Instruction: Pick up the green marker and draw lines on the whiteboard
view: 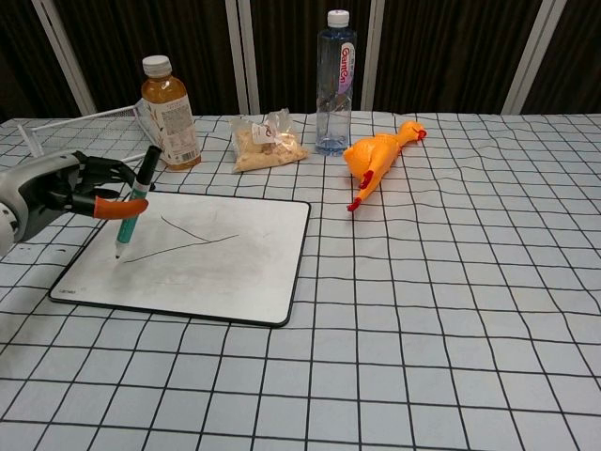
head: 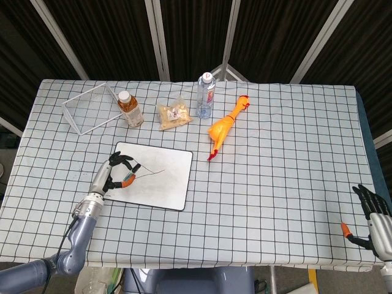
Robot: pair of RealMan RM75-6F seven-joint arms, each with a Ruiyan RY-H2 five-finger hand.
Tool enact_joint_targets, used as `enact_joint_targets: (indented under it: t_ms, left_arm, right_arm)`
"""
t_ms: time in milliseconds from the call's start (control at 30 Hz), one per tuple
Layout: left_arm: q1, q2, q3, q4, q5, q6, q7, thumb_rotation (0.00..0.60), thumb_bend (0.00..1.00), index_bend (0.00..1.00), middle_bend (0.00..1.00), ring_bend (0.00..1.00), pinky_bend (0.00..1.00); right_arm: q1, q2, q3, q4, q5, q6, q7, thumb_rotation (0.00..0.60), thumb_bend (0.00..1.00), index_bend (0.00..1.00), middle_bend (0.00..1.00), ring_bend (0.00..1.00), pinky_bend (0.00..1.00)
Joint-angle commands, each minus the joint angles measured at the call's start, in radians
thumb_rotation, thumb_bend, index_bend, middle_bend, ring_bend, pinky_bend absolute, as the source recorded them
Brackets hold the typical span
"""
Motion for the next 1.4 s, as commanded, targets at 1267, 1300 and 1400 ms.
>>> enact_joint_targets:
  t_ms: [1267, 1300, 1400]
  left_arm:
    - [-0.080, 0.111, 0.114, 0.289, 0.224, 0.002, 0.479, 0.600, 0.48, 0.76, 0.27, 0.05, 0.07]
    - [-0.082, 0.100, 0.118, 0.305, 0.223, -0.003, 0.481, 0.600, 0.48, 0.76, 0.27, 0.05, 0.07]
    - [-0.086, 0.078, 0.132, 0.344, 0.227, -0.011, 0.493, 0.600, 0.47, 0.75, 0.26, 0.05, 0.07]
  right_arm:
    - [0.005, 0.005, 0.000, -0.006, 0.018, -0.022, -0.003, 0.600, 0.35, 0.00, 0.00, 0.00, 0.00]
    - [0.005, 0.005, 0.001, -0.005, 0.019, -0.021, -0.003, 0.600, 0.35, 0.00, 0.00, 0.00, 0.00]
    - [0.005, 0.005, 0.001, -0.006, 0.019, -0.022, -0.002, 0.600, 0.35, 0.00, 0.00, 0.00, 0.00]
